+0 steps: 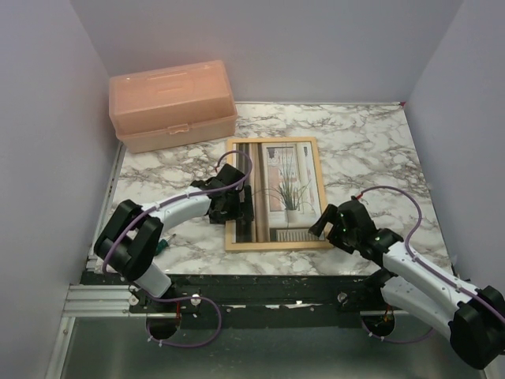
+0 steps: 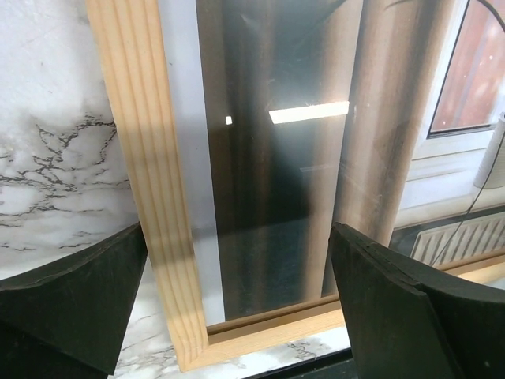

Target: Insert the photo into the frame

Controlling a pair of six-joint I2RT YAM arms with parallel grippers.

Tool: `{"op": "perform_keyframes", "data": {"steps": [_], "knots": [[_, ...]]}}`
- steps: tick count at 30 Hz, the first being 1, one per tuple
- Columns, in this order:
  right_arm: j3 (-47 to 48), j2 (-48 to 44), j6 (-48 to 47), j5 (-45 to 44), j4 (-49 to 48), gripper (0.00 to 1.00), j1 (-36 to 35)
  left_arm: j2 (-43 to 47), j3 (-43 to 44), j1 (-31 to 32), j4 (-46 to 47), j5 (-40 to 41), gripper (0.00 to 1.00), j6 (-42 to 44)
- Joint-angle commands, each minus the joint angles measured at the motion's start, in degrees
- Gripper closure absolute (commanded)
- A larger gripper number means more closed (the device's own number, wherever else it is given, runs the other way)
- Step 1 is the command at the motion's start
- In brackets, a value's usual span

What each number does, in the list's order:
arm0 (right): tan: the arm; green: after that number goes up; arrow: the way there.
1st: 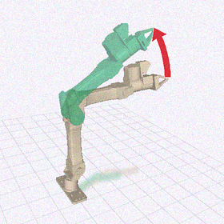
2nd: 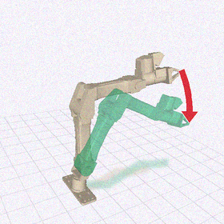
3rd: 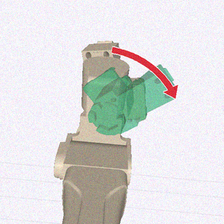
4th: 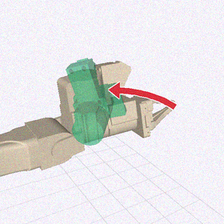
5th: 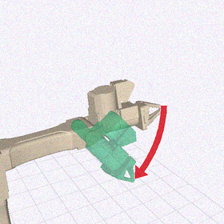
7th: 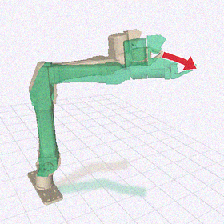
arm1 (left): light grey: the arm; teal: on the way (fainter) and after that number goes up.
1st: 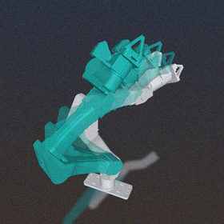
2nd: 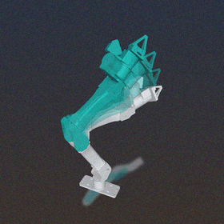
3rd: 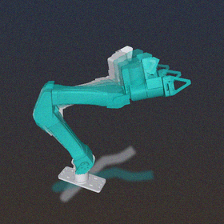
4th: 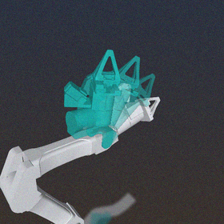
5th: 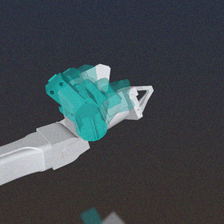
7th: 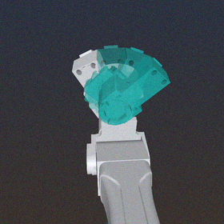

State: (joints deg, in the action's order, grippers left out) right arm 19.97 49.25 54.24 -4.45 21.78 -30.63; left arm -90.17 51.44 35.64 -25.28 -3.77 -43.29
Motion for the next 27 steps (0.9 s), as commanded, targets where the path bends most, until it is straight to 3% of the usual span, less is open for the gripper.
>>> {"op": "perform_keyframes", "data": {"steps": [1,6,10,17,20,27], "knots": [[1.2,1.6,3.3,7.4,1.7,0.00,-1.3,4.3,-1.0,1.4,0.7,2.2,0.01,-1.1],[4.7,0.7,1.7,6.6,3.1,0.00,-1.3,15.1,-1.5,1.3,-4.8,11.0,0.02,-0.4],[6.7,-0.2,0.7,6.9,3.6,0.00,-1.2,26.2,-4.6,1.2,-4.6,13.3,0.01,1.5],[8.5,-4.0,-0.5,8.1,3.2,0.00,-1.3,46.0,-11.3,1.1,0.6,11.7,0.01,4.1],[9.0,-6.1,-0.7,8.5,2.6,0.00,-1.3,53.4,-14.1,1.0,3.7,7.4,0.02,5.5],[7.8,-8.7,-2.3,9.9,-3.9,0.00,-1.3,65.9,-21.9,1.0,11.0,4.5,0.01,6.6]]}}
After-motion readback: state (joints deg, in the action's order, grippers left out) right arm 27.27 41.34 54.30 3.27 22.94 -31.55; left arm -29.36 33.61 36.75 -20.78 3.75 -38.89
